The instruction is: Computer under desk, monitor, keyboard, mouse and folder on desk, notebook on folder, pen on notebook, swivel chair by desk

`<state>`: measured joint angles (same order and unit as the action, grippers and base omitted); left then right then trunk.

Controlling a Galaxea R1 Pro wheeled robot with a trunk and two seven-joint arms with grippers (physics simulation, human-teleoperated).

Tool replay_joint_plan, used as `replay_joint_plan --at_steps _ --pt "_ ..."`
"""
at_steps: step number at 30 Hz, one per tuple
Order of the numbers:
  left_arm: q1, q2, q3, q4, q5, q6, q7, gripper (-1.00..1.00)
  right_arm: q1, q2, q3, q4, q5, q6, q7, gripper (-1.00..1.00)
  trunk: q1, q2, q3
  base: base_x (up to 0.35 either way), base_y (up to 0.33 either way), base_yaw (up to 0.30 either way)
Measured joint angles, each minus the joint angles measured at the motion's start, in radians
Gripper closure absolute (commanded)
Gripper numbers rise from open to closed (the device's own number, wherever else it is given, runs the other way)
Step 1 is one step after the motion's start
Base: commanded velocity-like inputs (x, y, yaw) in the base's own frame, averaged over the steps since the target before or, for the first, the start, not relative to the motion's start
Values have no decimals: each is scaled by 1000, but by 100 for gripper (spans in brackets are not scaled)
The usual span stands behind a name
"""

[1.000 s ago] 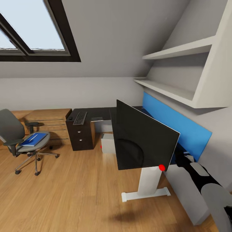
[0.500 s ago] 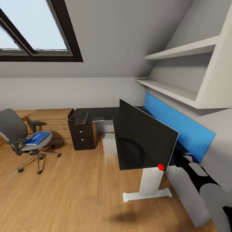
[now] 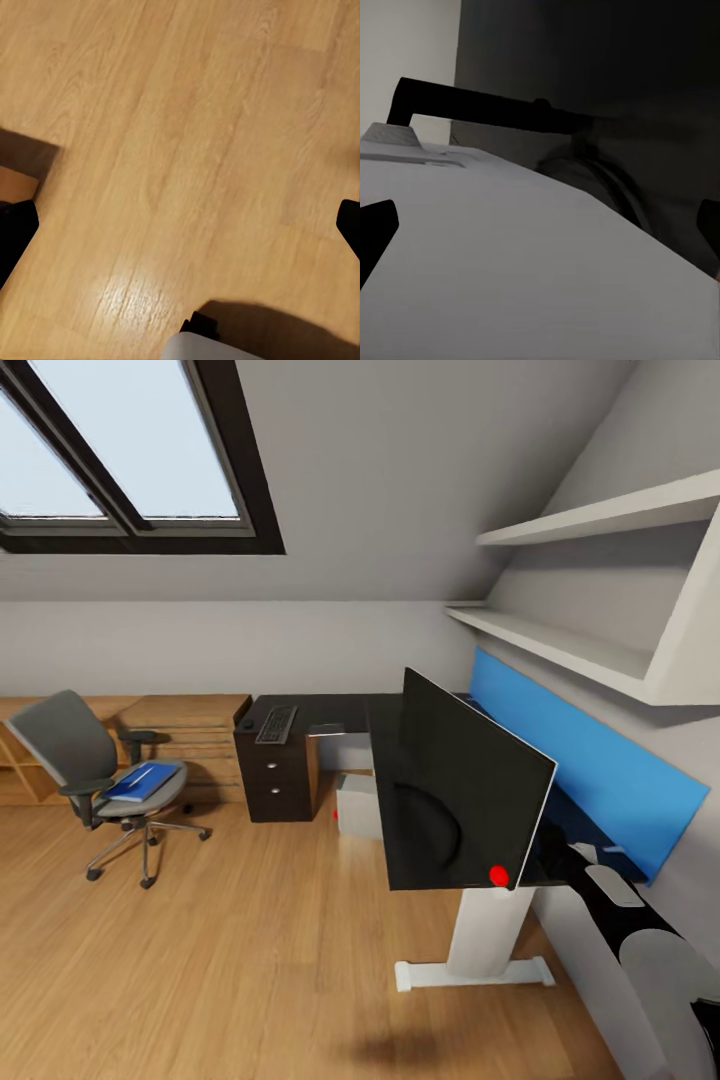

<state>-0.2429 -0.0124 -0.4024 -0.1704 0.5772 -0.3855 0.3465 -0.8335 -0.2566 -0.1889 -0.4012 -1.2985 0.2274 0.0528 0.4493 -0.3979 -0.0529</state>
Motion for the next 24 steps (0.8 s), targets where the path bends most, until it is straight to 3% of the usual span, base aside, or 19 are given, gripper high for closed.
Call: replay_joint_plan --at_steps 14,24 --pt "0 0 0 0 -1 0 0 -100 0 0 -1 0 2 0 0 -100 0 0 0 -116 0 1" --pt "0 0 0 0 0 -2 0 -100 0 0 0 2 4 0 0 -100 0 0 0 -40 109 0"
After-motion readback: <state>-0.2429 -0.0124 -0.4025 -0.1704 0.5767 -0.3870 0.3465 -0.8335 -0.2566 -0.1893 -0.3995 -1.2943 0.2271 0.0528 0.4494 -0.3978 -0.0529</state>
